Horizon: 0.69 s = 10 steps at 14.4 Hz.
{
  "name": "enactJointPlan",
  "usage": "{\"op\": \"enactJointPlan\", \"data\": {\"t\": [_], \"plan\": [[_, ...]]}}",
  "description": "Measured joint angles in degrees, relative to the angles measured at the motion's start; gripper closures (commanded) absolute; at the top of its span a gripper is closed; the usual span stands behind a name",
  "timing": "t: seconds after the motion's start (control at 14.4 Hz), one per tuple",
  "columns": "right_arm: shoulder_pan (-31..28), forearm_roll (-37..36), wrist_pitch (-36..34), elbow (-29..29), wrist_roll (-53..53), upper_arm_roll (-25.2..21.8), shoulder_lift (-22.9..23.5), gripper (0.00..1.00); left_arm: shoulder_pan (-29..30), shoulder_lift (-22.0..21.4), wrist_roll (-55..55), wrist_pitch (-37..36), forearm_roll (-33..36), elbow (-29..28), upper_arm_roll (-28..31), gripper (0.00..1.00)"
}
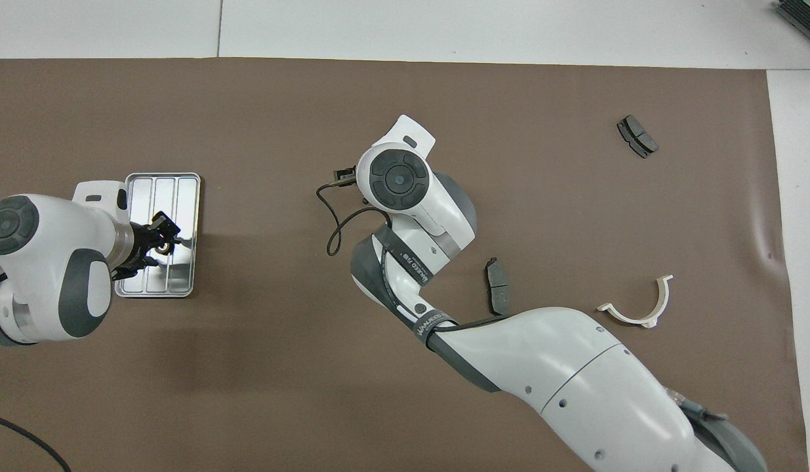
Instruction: Place bearing gear from tray to pile
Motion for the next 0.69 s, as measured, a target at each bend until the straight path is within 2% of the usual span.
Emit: {"op": "enactJointPlan", "data": {"t": [0.28,0.42,0.49,0.56,0.63,0.69], "plan": [[3.6,-1.8,-0.6,3.7,0.2,-1.7,4.6,0.00,0.0,0.0,0.0,2.6,0.0,-1.0,0.0,0.44],[5.0,-1.9,-3.3,4.9,0.5,-2.4,4.7,0.00,0.0,0.0,0.0,2.7,0.0,-1.1,0.0,0.44],[5.4,-1.9,-4.0,5.1,0.5,-2.4,4.7,0.00,0.0,0.0,0.0,2.8,0.0,-1.1,0.0,0.54],[5.5,-1.9,-4.3,5.2,0.5,-2.4,4.7,0.07,0.0,0.0,0.1,2.8,0.0,-1.1,0.0,0.80],[5.5,-1.9,-4.4,5.2,0.5,-2.5,4.7,0.14,0.0,0.0,0.1,2.8,0.0,-1.1,0.0,1.00],[5.5,-1.9,-4.4,5.4,0.5,-2.4,4.7,0.23,0.0,0.0,0.2,2.8,0.0,-1.1,0.0,1.00]]}}
